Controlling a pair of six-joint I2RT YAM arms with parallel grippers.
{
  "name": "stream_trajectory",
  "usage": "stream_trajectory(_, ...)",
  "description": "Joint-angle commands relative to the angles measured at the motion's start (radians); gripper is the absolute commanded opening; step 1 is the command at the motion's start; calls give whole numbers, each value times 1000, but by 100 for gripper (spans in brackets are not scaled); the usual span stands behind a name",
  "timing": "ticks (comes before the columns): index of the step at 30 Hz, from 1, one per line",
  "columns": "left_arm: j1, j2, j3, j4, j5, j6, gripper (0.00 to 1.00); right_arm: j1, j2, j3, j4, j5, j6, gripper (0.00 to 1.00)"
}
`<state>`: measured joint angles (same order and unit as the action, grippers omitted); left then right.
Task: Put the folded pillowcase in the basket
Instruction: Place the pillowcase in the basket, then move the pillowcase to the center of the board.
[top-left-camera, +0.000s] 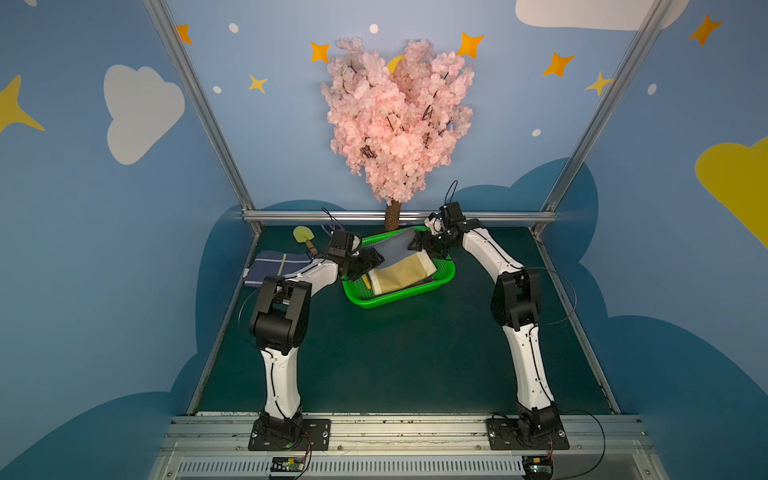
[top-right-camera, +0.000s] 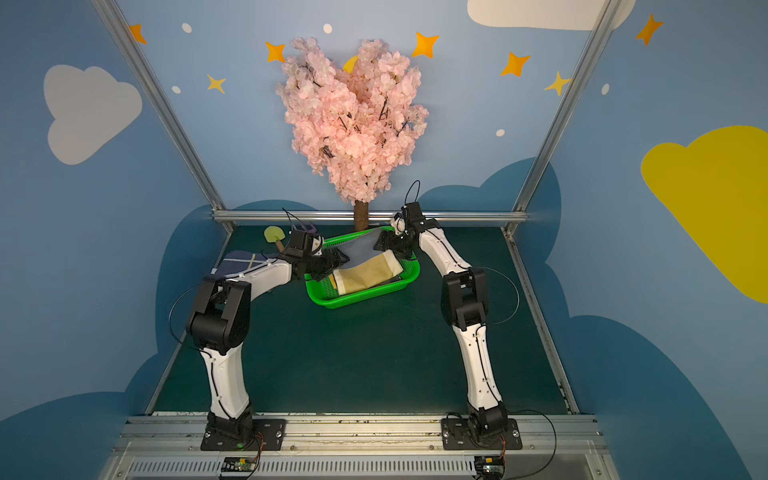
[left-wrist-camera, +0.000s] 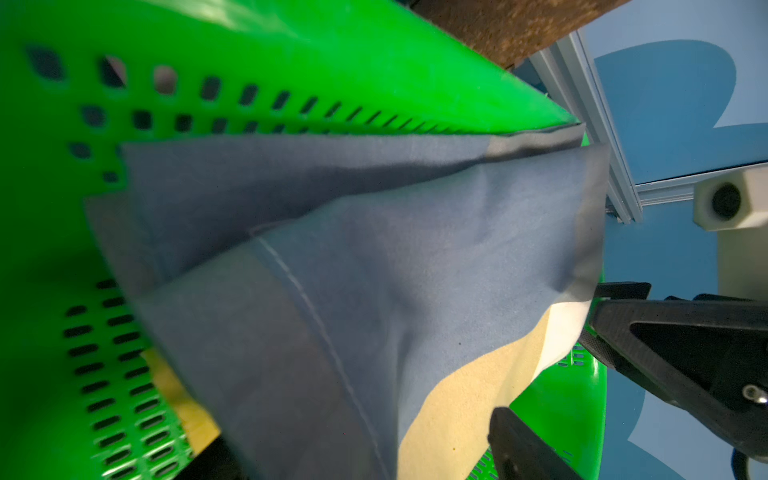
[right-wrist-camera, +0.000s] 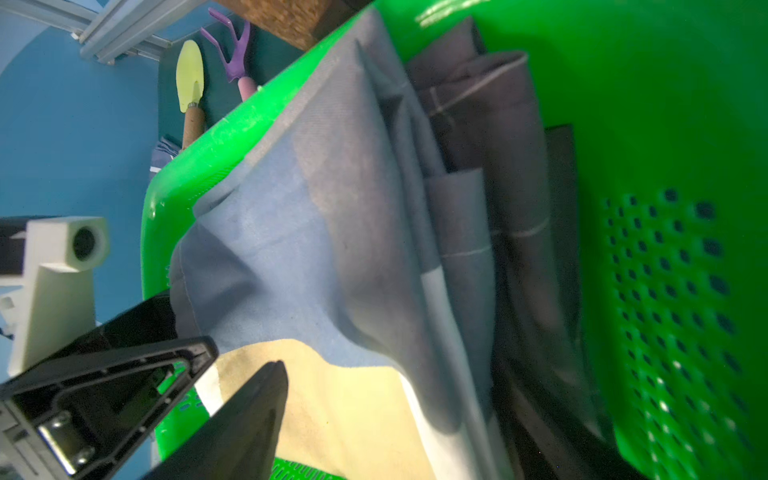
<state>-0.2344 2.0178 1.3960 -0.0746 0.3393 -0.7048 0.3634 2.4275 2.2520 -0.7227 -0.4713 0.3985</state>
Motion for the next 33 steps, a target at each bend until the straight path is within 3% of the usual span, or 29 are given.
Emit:
stream_trajectory(1, 21, -99, -8, -32, -19, 45, 88, 9, -96, -19, -10, 25, -34, 88)
stream_trajectory(7, 100, -238, -52, -67, -44, 67, 89, 38, -222, -85, 63, 55, -68, 94)
stream_trajectory(9, 135, -280, -53, -108, -50, 85, 96, 45, -252, -83, 66, 36, -74, 95)
stream_trajectory(14, 230, -355, -46, -273, -139, 93, 97, 73, -340, -123, 54, 49, -111, 96)
stream_trajectory(19, 337, -414, -164, -299, -228, -16, 100, 105, -422, -227, 74, 39, -129, 96)
stream_trajectory(26, 466, -423, -350, -123, -224, -122, 100, 141, -478, -341, 76, 26, -130, 96)
stream_trajectory(33, 537, -279, -293, -77, -195, -160, 100, 164, -484, -386, 75, 10, -126, 96)
